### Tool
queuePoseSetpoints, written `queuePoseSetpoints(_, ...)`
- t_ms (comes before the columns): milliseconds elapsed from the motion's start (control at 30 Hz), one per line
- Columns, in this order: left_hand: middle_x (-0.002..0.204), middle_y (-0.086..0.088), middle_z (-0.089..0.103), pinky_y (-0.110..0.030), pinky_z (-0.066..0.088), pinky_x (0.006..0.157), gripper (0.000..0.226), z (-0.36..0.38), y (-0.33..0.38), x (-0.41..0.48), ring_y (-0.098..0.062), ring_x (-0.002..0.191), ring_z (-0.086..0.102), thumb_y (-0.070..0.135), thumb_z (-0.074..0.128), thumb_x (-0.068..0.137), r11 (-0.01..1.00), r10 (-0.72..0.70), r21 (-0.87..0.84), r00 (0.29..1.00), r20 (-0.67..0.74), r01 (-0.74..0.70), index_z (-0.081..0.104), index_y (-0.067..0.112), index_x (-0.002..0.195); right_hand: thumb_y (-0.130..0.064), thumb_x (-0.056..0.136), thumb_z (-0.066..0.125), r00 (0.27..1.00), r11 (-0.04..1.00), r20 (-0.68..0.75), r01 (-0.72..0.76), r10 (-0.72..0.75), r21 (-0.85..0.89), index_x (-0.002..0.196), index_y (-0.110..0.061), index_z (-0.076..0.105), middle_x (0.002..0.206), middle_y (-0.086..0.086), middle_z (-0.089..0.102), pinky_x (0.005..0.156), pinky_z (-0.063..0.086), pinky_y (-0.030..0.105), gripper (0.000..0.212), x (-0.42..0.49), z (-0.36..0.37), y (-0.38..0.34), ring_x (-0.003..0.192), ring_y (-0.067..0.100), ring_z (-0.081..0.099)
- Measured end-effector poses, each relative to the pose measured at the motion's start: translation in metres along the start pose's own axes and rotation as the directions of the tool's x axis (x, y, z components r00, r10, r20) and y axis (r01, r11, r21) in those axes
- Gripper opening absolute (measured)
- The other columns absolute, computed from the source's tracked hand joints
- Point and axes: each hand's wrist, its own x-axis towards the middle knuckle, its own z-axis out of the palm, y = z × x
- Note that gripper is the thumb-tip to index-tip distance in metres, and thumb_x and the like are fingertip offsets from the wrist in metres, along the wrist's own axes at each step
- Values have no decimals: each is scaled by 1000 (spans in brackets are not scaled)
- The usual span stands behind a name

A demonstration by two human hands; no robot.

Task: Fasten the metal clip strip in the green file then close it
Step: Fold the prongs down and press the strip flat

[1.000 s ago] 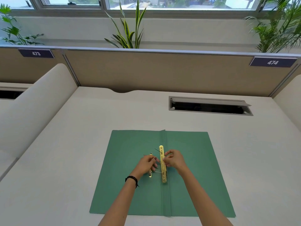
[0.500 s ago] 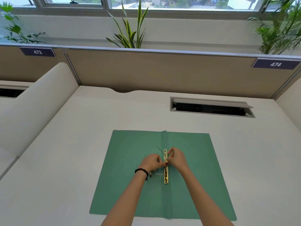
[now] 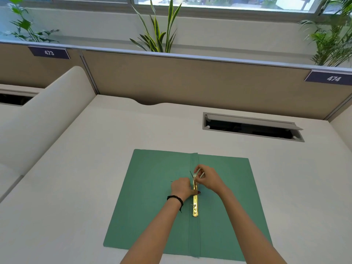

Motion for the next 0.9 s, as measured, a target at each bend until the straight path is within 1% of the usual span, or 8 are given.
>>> queuePoseSetpoints(67, 56, 8, 36, -24, 25, 48, 51, 0, 1, 1, -19, 73, 48, 54, 66, 75, 1000, 11, 4, 1000, -18, -11, 32, 22, 54, -6, 76, 67, 998, 999, 62, 32, -32, -4, 93, -14, 63, 69, -7, 57, 63, 46, 24, 19, 1, -1, 0, 60, 7, 52)
queuePoseSetpoints(133, 53, 6, 37, -24, 25, 47, 54, 1, 1, 3, -20, 69, 49, 55, 68, 73, 1000, 21, 22, 1000, -24, -20, 33, 20, 51, -4, 78, 64, 993, 997, 107, 56, -49, -60, 87, -7, 67, 65, -8, 56, 67, 47, 28, 10, 3, -3, -1, 60, 6, 51)
queuePoseSetpoints(233, 51, 5, 40, -25, 25, 46, 58, 1, 2, 3, -19, 63, 49, 57, 68, 70, 999, 25, 40, 999, -29, -24, 32, 18, 50, 0, 78, 62, 999, 998, 37, 13, -11, -57, 78, -5, 67, 62, -2, 59, 67, 51, 29, 7, 6, -6, 4, 57, 9, 56)
queuePoseSetpoints(333, 49, 5, 37, -24, 22, 45, 60, 2, 2, 1, -18, 52, 41, 57, 68, 70, 998, 32, 47, 999, -42, -30, 29, 17, 49, 1, 77, 64, 999, 999, -38, -36, 38, 38, 69, -13, 64, 57, -5, 60, 56, 48, 13, 17, 4, -5, 11, 51, 2, 57)
queuePoseSetpoints(433, 51, 4, 35, -25, 21, 46, 59, 1, 2, 0, -21, 61, 45, 57, 68, 71, 998, 36, 61, 998, -46, -34, 30, 17, 50, -2, 73, 70, 988, 989, -124, -78, 94, 126, 61, -20, 61, 57, -1, 63, 63, 51, 26, 23, 2, -3, 18, 55, 12, 61)
queuePoseSetpoints(533, 52, 4, 34, -25, 21, 46, 59, 1, 3, 0, -21, 64, 44, 56, 68, 71, 997, 38, 62, 998, -42, -35, 29, 17, 50, -5, 73, 71, 978, 986, -165, -103, 124, 133, 63, -18, 63, 60, 3, 65, 68, 53, 34, 18, 1, -1, 23, 59, 17, 63)
queuePoseSetpoints(700, 52, 4, 35, -25, 22, 46, 59, 2, 3, 1, -21, 65, 47, 58, 68, 70, 997, 30, 71, 999, -42, -27, 31, 17, 51, -11, 74, 71, 981, 990, -135, -135, 140, 45, 72, -11, 68, 61, -4, 61, 59, 47, 24, 4, 6, 3, 29, 59, 9, 58)
queuePoseSetpoints(900, 52, 3, 33, -25, 20, 45, 60, 2, 3, 2, -19, 59, 42, 57, 68, 71, 997, 25, 71, 999, -46, -22, 29, 16, 51, -11, 74, 71, 994, 994, -22, -106, 106, -37, 76, -6, 70, 73, 5, 66, 70, 50, 34, 5, 14, -1, 30, 69, 16, 59)
